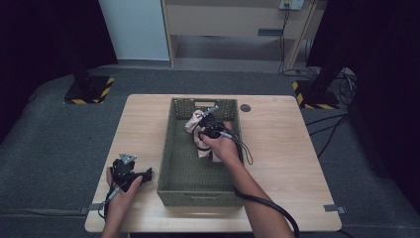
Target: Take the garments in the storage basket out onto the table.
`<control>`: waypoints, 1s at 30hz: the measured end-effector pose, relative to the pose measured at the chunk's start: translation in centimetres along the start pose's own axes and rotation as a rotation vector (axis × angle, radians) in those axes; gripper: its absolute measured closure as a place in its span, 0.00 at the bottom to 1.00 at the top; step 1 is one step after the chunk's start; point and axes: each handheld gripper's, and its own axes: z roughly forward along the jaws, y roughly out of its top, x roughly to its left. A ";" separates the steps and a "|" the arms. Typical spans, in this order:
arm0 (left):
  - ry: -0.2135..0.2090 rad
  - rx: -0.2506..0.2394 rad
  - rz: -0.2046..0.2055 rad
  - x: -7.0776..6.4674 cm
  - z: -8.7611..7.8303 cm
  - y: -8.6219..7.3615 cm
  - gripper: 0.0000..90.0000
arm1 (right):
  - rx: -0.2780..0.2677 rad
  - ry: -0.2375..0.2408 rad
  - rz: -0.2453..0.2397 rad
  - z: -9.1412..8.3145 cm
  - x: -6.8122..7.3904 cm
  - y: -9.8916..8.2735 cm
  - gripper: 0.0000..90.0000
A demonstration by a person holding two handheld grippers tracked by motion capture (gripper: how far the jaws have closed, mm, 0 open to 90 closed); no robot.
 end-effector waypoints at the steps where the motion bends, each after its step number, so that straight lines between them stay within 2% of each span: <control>1: 0.000 0.000 0.000 0.0 0.0 0.0 0.00 | -0.002 -0.001 0.002 -0.1 -0.1 0.0 0.67; 10: 0.000 0.000 0.000 0.0 0.0 0.0 0.00 | -0.018 -0.005 0.003 -1.3 -0.5 0.1 0.67; 30: 0.000 0.000 0.000 0.0 0.0 0.0 0.00 | -0.034 -0.003 -0.010 -3.0 -0.5 0.3 0.67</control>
